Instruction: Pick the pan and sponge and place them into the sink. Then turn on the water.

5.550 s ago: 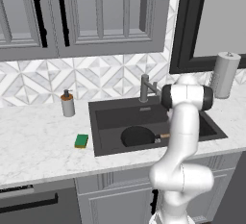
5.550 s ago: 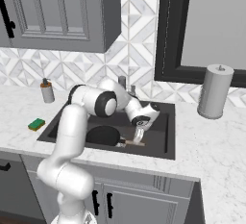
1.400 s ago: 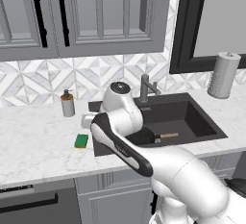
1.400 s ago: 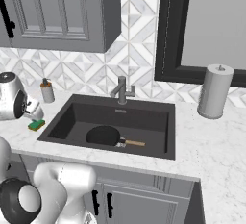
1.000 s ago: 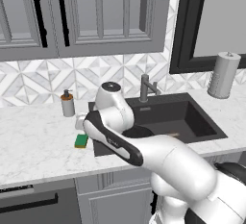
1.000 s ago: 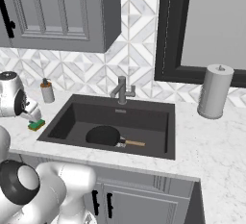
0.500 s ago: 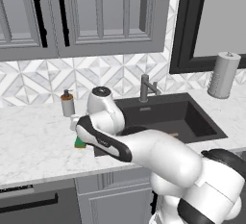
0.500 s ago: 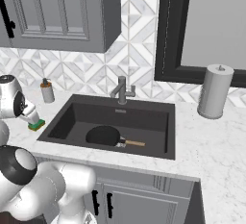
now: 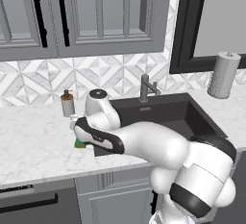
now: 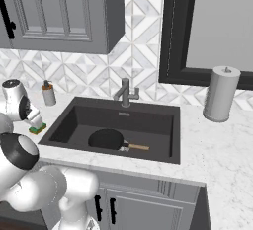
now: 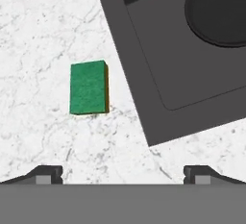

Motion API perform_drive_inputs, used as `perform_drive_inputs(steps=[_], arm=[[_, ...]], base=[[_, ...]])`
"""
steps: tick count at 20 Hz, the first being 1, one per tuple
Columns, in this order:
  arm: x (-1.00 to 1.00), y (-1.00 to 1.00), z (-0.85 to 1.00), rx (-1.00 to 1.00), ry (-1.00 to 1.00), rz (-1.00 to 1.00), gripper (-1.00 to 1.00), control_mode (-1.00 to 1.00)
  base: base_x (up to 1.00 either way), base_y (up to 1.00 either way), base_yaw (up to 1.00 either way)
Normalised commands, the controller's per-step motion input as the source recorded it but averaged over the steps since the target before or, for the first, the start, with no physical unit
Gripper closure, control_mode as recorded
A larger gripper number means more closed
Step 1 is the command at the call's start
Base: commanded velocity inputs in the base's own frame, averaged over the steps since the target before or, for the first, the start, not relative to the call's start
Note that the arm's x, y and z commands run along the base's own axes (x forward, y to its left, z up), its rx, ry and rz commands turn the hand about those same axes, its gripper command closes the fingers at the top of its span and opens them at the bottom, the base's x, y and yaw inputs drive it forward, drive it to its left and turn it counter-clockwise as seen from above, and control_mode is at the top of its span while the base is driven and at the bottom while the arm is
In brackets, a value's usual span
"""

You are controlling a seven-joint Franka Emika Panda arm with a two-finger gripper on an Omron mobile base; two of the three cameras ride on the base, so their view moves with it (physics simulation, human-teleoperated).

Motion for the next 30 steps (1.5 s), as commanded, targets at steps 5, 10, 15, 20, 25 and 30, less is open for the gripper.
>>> perform_drive_inputs(steps=[5,10,15,20,25,30], arm=[[0.32,0.1,-0.13,0.0,0.1,-0.01,-1.0,-1.0],[0.3,0.17,-0.03,-0.02,0.1,0.0,-1.0,-1.0],[0.28,0.22,-0.09,-0.02,0.09,0.0,-1.0,-1.0],[0.23,0.12,-0.17,-0.02,0.0,0.0,-1.0,-1.0],[0.29,0.05,-0.21,-0.01,0.0,0.0,-1.0,-1.0],[0.15,0.04,-0.21,0.0,0.0,0.0,-1.0,-1.0]], base=[[0.0,0.0,0.0],[0.0,0.0,0.0],[0.0,0.0,0.0],[0.0,0.0,0.0],[0.0,0.0,0.0],[0.0,0.0,0.0]])
